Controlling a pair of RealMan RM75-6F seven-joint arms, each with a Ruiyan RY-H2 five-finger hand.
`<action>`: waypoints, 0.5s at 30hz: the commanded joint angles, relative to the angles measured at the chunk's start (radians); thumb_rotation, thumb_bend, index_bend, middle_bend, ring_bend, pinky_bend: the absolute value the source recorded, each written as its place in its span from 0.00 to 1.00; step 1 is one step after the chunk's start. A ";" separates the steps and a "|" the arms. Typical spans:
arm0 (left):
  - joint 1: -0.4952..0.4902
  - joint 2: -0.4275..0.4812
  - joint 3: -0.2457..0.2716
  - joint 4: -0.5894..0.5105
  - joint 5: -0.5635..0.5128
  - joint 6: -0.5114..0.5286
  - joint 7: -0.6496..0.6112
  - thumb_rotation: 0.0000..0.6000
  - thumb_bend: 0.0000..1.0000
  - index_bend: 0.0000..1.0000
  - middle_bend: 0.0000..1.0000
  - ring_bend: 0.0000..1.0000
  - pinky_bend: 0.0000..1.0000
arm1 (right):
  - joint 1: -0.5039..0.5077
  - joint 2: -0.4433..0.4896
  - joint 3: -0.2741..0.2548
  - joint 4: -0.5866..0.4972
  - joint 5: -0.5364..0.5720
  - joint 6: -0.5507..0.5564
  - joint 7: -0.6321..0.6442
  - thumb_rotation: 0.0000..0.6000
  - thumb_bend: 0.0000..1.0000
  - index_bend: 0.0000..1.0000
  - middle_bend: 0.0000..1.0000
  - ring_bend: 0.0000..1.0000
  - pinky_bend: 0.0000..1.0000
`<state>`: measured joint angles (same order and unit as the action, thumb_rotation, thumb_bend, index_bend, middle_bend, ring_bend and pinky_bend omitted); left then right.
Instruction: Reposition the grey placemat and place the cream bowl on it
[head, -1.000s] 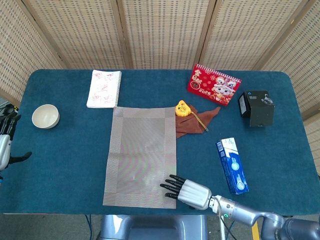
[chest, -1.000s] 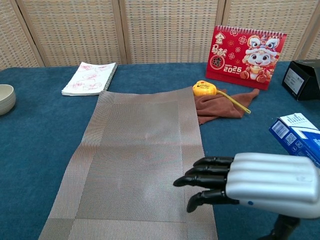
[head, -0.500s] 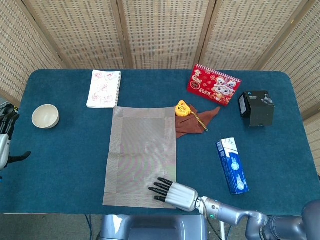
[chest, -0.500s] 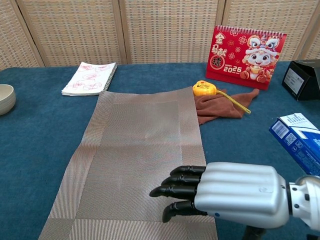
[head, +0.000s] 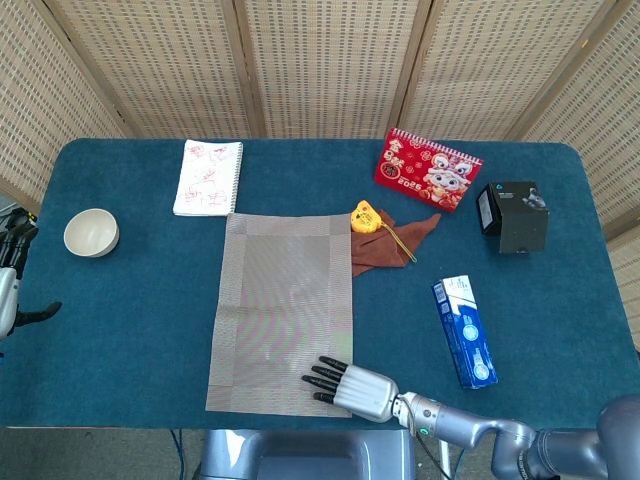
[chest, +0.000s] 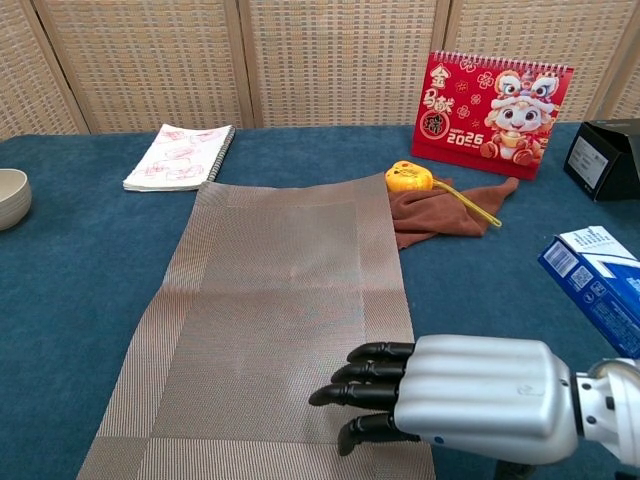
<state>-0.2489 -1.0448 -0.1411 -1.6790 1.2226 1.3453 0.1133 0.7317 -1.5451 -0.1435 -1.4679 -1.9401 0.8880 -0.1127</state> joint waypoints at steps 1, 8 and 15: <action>0.000 0.000 -0.001 0.000 -0.001 -0.001 0.001 1.00 0.00 0.00 0.00 0.00 0.00 | 0.003 -0.013 -0.002 0.004 0.008 0.003 0.000 1.00 0.00 0.25 0.00 0.00 0.00; 0.002 0.001 -0.005 0.004 -0.004 -0.006 -0.004 1.00 0.00 0.00 0.00 0.00 0.00 | 0.009 -0.056 0.008 0.017 0.028 0.020 -0.006 1.00 0.00 0.26 0.00 0.00 0.00; 0.003 0.002 -0.008 0.005 -0.004 -0.009 -0.009 1.00 0.00 0.00 0.00 0.00 0.00 | 0.016 -0.076 0.022 0.028 0.048 0.024 -0.023 1.00 0.01 0.26 0.00 0.00 0.00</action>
<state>-0.2455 -1.0424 -0.1490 -1.6742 1.2188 1.3362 0.1041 0.7468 -1.6190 -0.1231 -1.4421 -1.8938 0.9114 -0.1333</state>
